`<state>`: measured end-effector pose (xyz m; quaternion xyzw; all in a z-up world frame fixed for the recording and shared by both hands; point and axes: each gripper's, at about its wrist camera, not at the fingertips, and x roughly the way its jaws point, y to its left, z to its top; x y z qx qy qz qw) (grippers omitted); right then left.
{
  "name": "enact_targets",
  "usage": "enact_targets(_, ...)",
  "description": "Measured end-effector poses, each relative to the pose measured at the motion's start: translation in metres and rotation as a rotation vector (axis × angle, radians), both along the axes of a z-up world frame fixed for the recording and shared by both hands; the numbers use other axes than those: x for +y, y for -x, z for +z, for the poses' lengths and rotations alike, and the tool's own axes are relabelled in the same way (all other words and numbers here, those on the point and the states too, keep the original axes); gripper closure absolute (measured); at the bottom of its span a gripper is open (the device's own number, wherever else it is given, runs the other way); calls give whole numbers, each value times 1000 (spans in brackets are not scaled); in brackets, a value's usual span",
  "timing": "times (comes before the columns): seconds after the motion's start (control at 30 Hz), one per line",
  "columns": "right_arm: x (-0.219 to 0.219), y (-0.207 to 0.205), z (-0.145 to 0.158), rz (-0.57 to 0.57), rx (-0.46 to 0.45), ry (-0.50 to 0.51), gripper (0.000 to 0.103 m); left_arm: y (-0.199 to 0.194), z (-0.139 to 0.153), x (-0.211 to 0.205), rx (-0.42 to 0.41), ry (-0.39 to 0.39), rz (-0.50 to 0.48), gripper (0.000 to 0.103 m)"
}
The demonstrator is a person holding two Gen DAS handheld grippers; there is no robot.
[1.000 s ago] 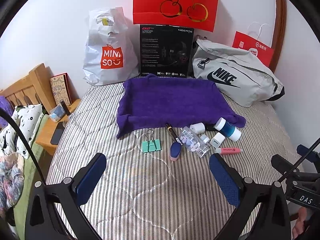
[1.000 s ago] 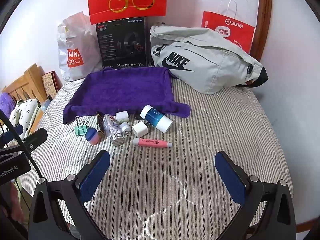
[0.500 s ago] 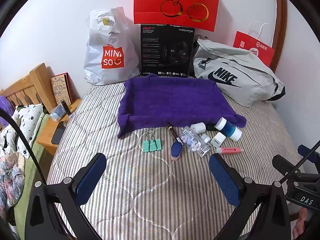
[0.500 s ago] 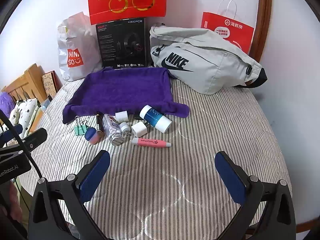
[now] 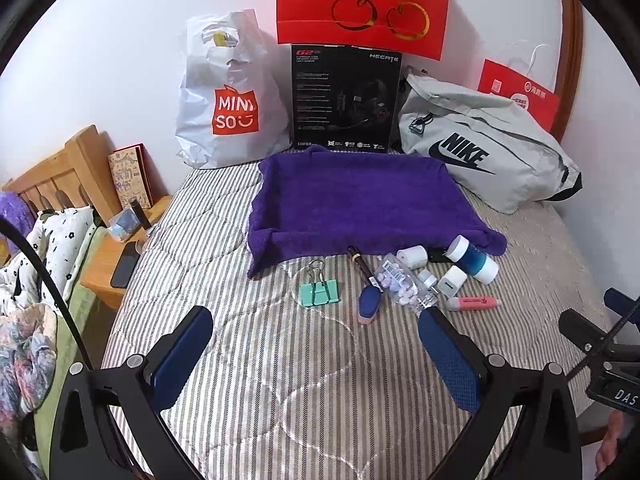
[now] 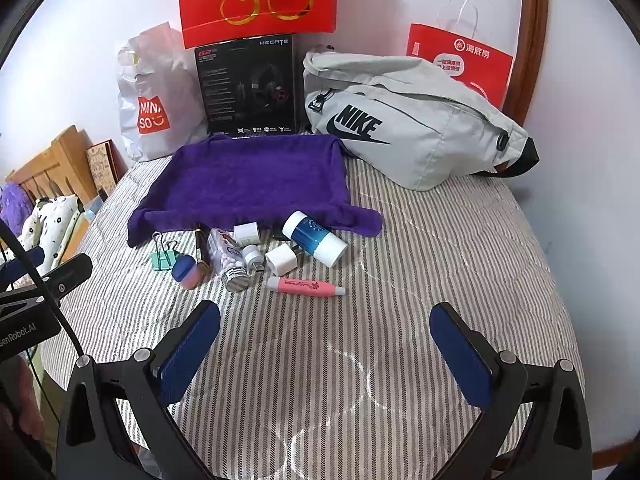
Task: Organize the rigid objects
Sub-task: 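Move the left gripper onto the green binder clip and close it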
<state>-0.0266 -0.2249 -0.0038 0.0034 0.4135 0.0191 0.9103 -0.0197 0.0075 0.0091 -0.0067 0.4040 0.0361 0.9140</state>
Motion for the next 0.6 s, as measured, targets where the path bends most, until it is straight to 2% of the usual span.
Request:
enact_targets(0.27, -7, -12, -9, 14, 11, -31, 0, -27, -28, 6, 42, -30, 28, 0)
enact_targets(0.6, -29, -40, -33, -7, 62, -61, 0, -69, -79, 15, 108, 21, 49, 0)
